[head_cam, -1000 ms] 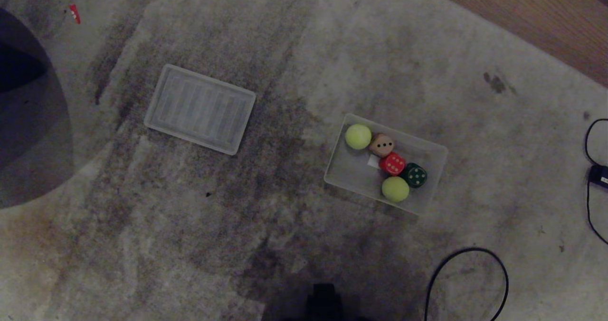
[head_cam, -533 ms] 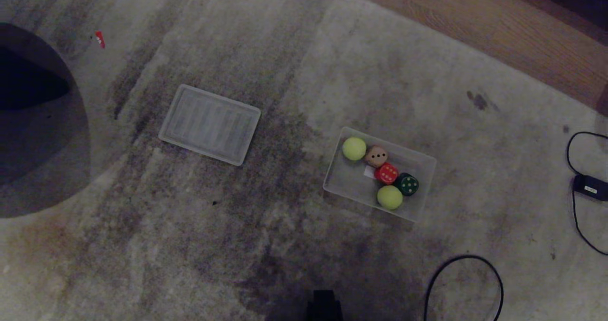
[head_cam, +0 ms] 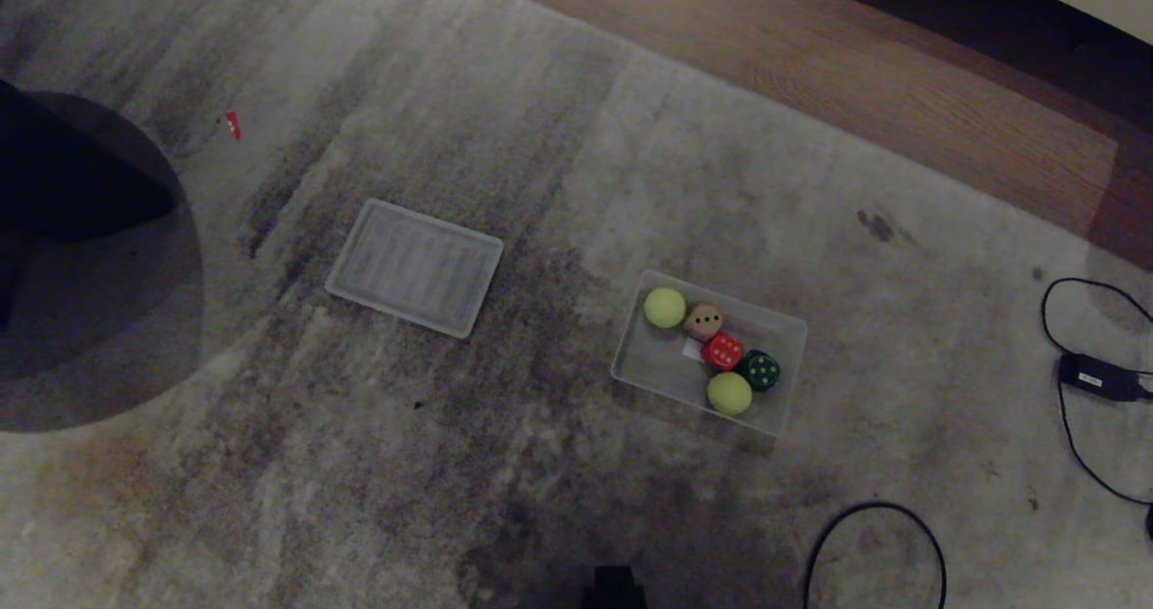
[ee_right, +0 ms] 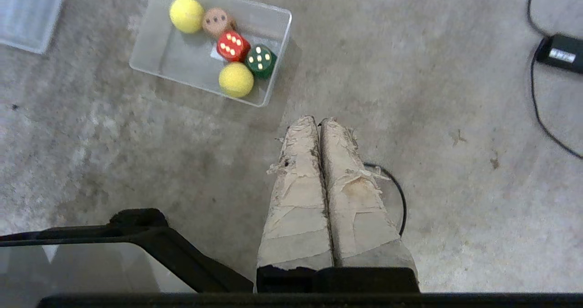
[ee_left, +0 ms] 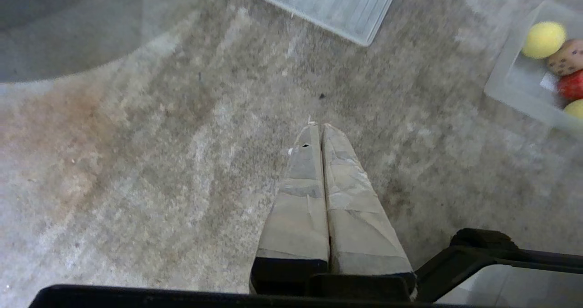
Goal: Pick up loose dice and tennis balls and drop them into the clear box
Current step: Pick up toys out of the box
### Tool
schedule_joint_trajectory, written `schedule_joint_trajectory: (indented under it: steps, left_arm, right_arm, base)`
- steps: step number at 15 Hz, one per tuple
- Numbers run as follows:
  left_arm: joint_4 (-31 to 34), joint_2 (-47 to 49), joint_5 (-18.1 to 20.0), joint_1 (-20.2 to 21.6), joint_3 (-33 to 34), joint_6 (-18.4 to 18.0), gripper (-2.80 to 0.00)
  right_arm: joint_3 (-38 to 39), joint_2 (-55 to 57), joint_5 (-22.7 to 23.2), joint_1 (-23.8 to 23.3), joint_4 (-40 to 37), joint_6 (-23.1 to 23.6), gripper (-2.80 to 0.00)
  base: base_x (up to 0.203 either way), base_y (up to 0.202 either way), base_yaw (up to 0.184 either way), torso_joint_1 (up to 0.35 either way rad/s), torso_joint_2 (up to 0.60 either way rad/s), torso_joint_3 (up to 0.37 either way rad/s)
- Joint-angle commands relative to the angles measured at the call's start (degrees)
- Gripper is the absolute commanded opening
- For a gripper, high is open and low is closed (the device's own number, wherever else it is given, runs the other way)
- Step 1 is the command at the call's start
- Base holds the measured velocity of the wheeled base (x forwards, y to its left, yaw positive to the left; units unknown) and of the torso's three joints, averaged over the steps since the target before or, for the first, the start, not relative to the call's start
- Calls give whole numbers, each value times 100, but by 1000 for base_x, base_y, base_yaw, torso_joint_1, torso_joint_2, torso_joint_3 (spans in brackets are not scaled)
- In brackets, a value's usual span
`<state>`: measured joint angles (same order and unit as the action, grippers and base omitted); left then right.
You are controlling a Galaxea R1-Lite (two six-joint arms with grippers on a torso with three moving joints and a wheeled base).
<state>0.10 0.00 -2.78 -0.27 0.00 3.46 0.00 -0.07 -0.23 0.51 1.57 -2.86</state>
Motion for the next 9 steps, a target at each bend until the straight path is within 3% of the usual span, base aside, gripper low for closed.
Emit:
schedule_joint_trajectory:
  steps: [1, 9]
  left_arm:
    - [-1, 9, -3, 0, 9, -3, -280]
    - [-10, 9, -3, 0, 9, -12, -280]
  right_arm:
    - [62, 16, -3, 2, 10, -4, -280]
    - [62, 16, -3, 2, 10, -9, -280]
  base:
    - [0, 0, 0, 7, 7, 205]
    - [0, 0, 0, 1, 1, 202]
